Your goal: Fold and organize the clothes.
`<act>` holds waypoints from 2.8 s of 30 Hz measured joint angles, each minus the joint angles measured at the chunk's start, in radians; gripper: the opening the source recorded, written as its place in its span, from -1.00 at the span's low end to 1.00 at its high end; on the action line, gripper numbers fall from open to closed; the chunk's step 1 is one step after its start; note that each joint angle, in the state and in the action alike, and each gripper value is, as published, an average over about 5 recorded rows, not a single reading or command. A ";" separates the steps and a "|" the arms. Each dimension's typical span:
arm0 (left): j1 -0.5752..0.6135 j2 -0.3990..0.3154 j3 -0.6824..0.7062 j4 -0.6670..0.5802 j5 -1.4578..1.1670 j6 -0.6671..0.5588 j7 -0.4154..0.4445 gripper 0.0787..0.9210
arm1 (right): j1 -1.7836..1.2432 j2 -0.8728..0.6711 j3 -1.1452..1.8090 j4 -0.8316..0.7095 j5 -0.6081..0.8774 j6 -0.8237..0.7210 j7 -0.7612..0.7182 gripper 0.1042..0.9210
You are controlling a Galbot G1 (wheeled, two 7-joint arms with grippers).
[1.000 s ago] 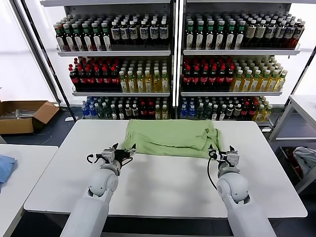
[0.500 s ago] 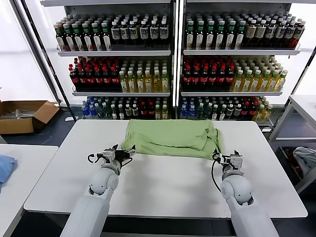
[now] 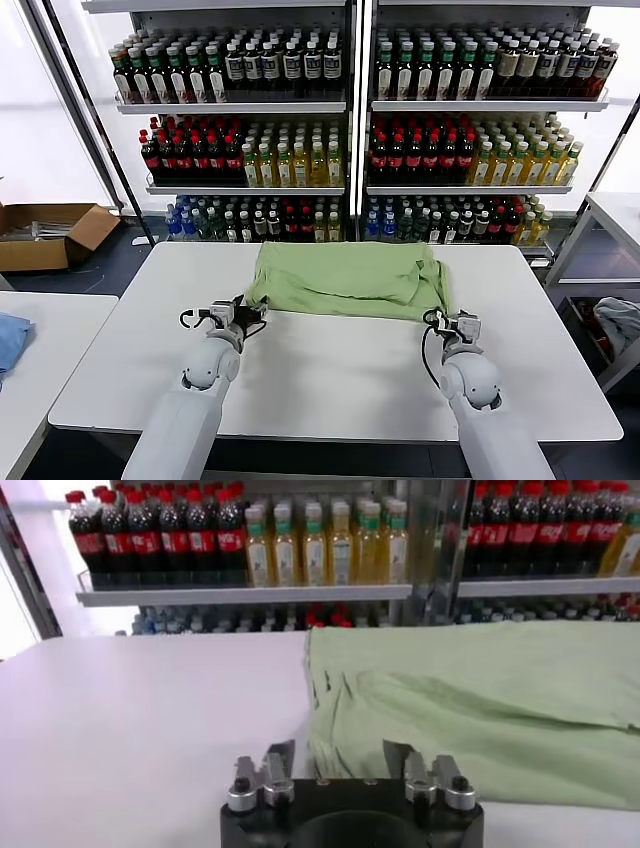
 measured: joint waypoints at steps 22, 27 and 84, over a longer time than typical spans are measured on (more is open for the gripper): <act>0.051 0.024 0.029 -0.045 0.043 0.032 0.017 -0.99 | -0.118 -0.017 0.013 0.149 -0.019 -0.015 0.004 -0.97; 0.113 0.038 0.027 -0.133 0.049 0.044 0.015 -0.99 | -0.185 -0.013 0.013 0.249 -0.036 -0.017 0.016 -0.97; 0.657 0.059 -0.129 -0.849 0.068 -0.023 0.025 0.76 | -0.367 -0.094 0.142 0.543 0.082 0.010 0.056 0.76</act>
